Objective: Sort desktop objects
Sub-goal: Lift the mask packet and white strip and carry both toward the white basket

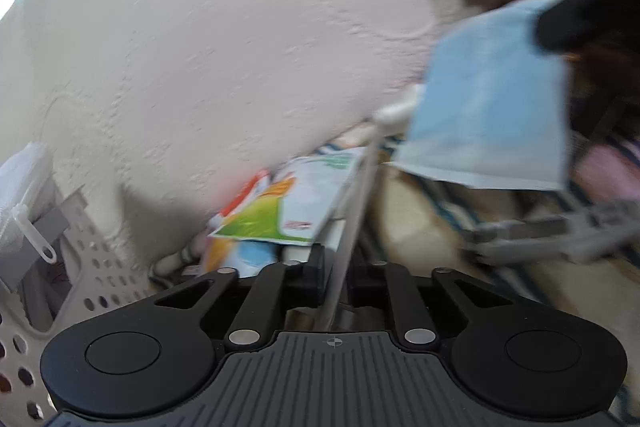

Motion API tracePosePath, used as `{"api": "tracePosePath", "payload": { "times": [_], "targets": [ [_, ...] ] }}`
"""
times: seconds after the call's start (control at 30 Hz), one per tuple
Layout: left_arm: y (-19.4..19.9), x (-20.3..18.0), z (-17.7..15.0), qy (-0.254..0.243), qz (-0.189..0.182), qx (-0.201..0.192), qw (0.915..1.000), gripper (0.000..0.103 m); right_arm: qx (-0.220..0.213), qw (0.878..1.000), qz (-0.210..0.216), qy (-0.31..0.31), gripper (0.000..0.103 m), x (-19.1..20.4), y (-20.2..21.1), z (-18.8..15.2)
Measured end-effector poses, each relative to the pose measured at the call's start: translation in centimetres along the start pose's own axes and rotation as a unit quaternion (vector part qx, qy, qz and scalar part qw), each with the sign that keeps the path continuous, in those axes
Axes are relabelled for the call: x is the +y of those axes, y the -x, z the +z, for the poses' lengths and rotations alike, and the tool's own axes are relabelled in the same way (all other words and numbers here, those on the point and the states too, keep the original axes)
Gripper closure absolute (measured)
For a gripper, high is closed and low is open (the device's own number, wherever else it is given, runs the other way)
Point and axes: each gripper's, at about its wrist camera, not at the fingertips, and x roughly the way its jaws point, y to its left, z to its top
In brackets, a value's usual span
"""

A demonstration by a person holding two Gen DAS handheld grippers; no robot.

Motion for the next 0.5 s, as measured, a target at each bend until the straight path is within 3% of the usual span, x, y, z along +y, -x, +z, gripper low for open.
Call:
{"api": "tracePosePath", "payload": {
  "times": [0.07, 0.23, 0.5],
  "targets": [
    [0.3, -0.3, 0.1, -0.008, 0.004, -0.008, 0.9999, 0.101, 0.000, 1.000, 0.000, 0.001, 0.103, 0.1, 0.4, -0.1],
    [1.0, 1.5, 0.7, 0.043, -0.016, -0.018, 0.9988, 0.103, -0.008, 1.000, 0.001, 0.010, 0.103, 0.4, 2.1, 0.2],
    [4.6, 2.2, 2.6, 0.051, -0.018, -0.061, 0.9967, 0.103, -0.024, 0.999, 0.014, 0.017, 0.103, 2.0, 4.4, 0.7]
  ]
}}
